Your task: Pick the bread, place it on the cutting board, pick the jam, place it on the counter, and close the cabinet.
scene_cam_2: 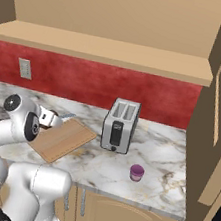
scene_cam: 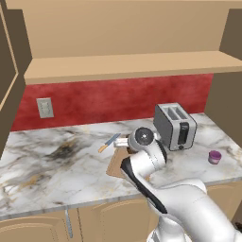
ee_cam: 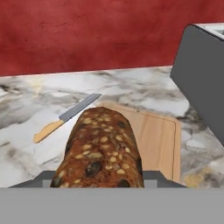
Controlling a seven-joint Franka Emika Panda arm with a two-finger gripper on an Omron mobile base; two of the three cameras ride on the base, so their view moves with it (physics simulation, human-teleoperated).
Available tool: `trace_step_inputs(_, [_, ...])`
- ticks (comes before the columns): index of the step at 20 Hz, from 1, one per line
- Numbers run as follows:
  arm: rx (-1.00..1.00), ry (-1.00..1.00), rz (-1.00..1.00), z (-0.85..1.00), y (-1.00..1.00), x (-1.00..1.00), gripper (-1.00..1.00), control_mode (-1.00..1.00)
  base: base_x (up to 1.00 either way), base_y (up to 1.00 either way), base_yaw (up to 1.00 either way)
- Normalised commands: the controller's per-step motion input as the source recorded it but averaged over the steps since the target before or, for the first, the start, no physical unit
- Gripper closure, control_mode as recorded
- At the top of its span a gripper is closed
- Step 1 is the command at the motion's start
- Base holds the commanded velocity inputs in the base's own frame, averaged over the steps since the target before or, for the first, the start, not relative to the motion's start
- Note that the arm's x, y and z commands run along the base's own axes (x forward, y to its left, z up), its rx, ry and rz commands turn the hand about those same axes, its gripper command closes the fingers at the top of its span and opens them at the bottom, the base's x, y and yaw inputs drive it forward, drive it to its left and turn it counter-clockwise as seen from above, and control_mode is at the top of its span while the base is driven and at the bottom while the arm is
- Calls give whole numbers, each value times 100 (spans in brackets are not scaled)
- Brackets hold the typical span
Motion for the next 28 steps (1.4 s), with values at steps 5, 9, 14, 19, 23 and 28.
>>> trace_step_inputs(5, [2,-1,-1,-16,0,24,100,-100,0,0,0])
trace_step_inputs(9, [2,-1,-2,-19,0,20,100,-100,0,0,0])
trace_step_inputs(14, [0,-3,-3,-31,0,16,100,-100,0,0,0])
trace_step_inputs(19, [0,-2,-6,-30,-1,16,100,-100,0,0,0])
trace_step_inputs(23, [0,0,-7,-18,-13,8,100,-100,0,0,0])
trace_step_inputs(28, [1,0,-5,-1,-26,0,100,-100,0,0,0])
